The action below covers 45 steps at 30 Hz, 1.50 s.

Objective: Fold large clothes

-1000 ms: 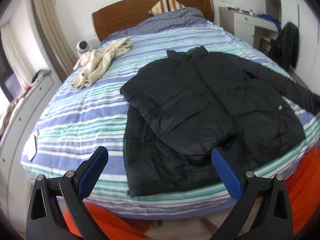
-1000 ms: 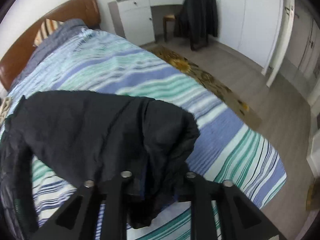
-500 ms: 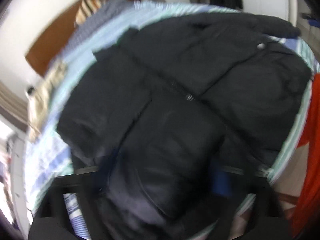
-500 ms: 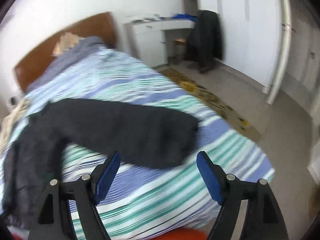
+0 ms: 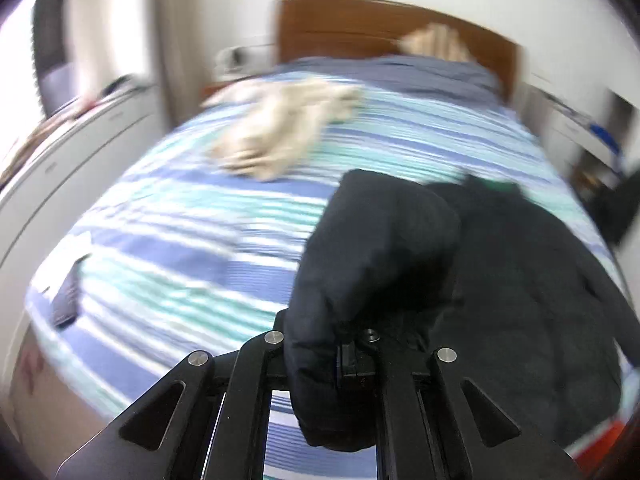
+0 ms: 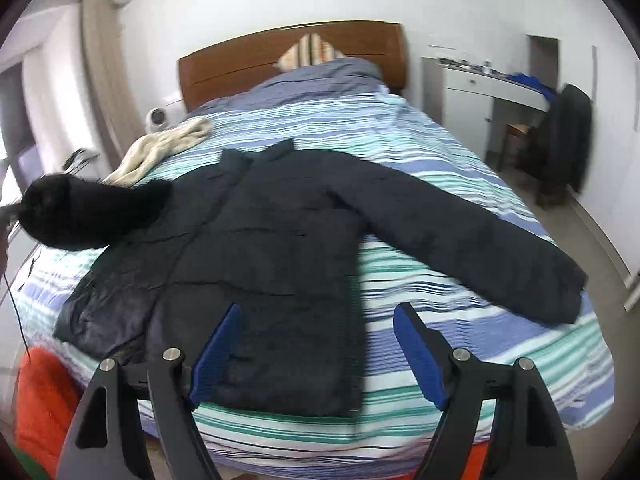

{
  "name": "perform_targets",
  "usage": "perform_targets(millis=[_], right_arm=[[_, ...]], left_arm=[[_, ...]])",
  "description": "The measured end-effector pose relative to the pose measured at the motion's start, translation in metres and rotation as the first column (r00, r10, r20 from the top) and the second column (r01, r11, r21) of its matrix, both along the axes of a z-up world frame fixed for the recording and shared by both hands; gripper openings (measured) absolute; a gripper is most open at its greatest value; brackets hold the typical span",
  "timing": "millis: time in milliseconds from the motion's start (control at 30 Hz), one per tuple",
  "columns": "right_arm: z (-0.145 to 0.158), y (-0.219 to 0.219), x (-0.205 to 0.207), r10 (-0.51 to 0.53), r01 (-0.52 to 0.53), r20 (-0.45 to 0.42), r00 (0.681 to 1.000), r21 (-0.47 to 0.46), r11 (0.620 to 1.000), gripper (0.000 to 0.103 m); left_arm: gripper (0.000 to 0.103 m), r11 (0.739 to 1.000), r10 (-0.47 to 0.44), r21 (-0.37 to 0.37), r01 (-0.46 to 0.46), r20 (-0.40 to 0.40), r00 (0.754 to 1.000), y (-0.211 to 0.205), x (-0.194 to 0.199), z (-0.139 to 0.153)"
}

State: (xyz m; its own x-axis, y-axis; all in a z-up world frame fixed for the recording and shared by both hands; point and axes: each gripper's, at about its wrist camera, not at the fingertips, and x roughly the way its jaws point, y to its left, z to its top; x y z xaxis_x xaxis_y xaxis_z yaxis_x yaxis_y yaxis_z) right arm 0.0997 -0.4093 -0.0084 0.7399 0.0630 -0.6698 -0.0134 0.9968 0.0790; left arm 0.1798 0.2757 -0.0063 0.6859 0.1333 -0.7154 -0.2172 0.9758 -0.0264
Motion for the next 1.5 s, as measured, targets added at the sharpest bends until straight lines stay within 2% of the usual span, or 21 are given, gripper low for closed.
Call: perform_targets(millis=[100, 167, 267, 367, 467, 500, 633, 700, 733, 767, 833, 867, 967, 1033, 1067, 1100, 1167, 1200, 1233, 1333, 1500], right_arm=[[-0.004, 0.015, 0.003, 0.031, -0.031, -0.011, 0.999, 0.023, 0.999, 0.080], [-0.004, 0.021, 0.004, 0.044, -0.043, -0.017, 0.999, 0.031, 0.999, 0.080], [-0.004, 0.023, 0.003, 0.051, -0.050, -0.023, 0.998, 0.046, 0.998, 0.080], [-0.004, 0.017, -0.002, 0.028, -0.026, -0.035, 0.999, 0.039, 0.999, 0.080], [-0.011, -0.001, -0.007, -0.020, 0.023, -0.068, 0.998, 0.040, 0.999, 0.080], [-0.015, -0.010, -0.007, -0.037, 0.041, -0.091, 0.995, 0.048, 0.998, 0.080], [-0.041, -0.040, -0.007, -0.080, 0.099, -0.194, 0.978, 0.089, 0.991, 0.080], [-0.054, -0.050, -0.004, -0.078, 0.109, -0.239, 0.968, 0.119, 0.987, 0.080], [-0.059, -0.052, -0.003, -0.075, 0.110, -0.252, 0.965, 0.131, 0.985, 0.080], [-0.065, -0.055, 0.000, -0.069, 0.111, -0.264, 0.962, 0.148, 0.983, 0.080], [-0.077, -0.057, 0.007, -0.036, 0.097, -0.286, 0.958, 0.201, 0.975, 0.080], [-0.082, -0.057, 0.010, -0.025, 0.092, -0.290, 0.957, 0.221, 0.971, 0.080], [-0.097, -0.054, 0.025, 0.013, 0.073, -0.298, 0.954, 0.275, 0.959, 0.080], [-0.106, -0.051, 0.030, 0.026, 0.063, -0.298, 0.954, 0.287, 0.956, 0.080], [-0.107, -0.052, 0.031, 0.029, 0.060, -0.292, 0.956, 0.293, 0.954, 0.080], [-0.107, -0.051, 0.032, 0.035, 0.054, -0.282, 0.959, 0.300, 0.952, 0.079], [-0.105, -0.049, 0.032, 0.035, 0.045, -0.284, 0.958, 0.271, 0.962, 0.044], [-0.102, -0.045, 0.031, 0.035, 0.037, -0.283, 0.959, 0.242, 0.970, 0.036], [-0.100, -0.044, 0.029, 0.037, 0.029, -0.277, 0.960, 0.231, 0.972, 0.029], [-0.094, -0.038, 0.024, 0.043, 0.014, -0.275, 0.960, 0.200, 0.980, 0.023], [-0.089, -0.033, 0.008, 0.034, 0.017, -0.286, 0.958, 0.173, 0.985, 0.022]], left_arm=[[0.007, 0.987, 0.159, 0.015, -0.158, -0.051, 0.986, 0.068, 0.019, -0.031], [0.008, 0.963, 0.266, -0.012, -0.269, -0.094, 0.959, 0.110, 0.030, -0.055], [0.010, 0.926, 0.364, -0.046, -0.374, -0.139, 0.921, 0.137, 0.034, -0.078], [0.027, 0.897, 0.427, -0.048, -0.439, -0.159, 0.890, 0.139, 0.026, -0.083], [0.047, 0.888, 0.456, 0.009, -0.459, -0.136, 0.880, 0.126, 0.007, -0.079], [0.053, 0.893, 0.448, 0.017, -0.450, -0.131, 0.884, 0.122, -0.003, -0.076], [0.063, 0.952, 0.293, -0.044, -0.302, -0.140, 0.946, 0.083, -0.035, -0.075], [0.074, 0.982, 0.122, -0.122, -0.143, -0.167, 0.978, 0.046, -0.051, -0.075], [0.077, 0.986, 0.045, -0.150, -0.073, -0.180, 0.983, 0.027, -0.057, -0.076], [0.080, 0.982, -0.062, -0.185, 0.025, -0.196, 0.979, -0.003, -0.065, -0.080], [0.081, 0.962, -0.201, -0.227, 0.151, -0.218, 0.955, -0.047, -0.075, -0.089], [0.081, 0.941, -0.286, -0.253, 0.226, -0.233, 0.929, -0.078, -0.080, -0.098], [0.081, 0.897, -0.415, -0.280, 0.342, -0.269, 0.869, -0.137, -0.086, -0.125], [0.081, 0.896, -0.435, -0.238, 0.374, -0.306, 0.847, -0.162, -0.086, -0.140], [0.079, 0.913, -0.407, -0.171, 0.371, -0.314, 0.857, -0.173, -0.087, -0.146], [0.068, 0.915, -0.402, -0.148, 0.375, -0.311, 0.861, -0.177, -0.088, -0.148], [0.050, 0.919, -0.394, -0.131, 0.371, -0.295, 0.870, -0.177, -0.090, -0.145], [0.039, 0.920, -0.391, -0.130, 0.369, -0.290, 0.873, -0.175, -0.091, -0.142], [0.036, 0.918, -0.395, -0.144, 0.369, -0.285, 0.873, -0.172, -0.091, -0.141], [0.029, 0.912, -0.404, -0.190, 0.363, -0.272, 0.874, -0.161, -0.097, -0.134], [0.028, 0.914, -0.405, -0.152, 0.376, -0.277, 0.871, -0.173, -0.115, -0.140]])
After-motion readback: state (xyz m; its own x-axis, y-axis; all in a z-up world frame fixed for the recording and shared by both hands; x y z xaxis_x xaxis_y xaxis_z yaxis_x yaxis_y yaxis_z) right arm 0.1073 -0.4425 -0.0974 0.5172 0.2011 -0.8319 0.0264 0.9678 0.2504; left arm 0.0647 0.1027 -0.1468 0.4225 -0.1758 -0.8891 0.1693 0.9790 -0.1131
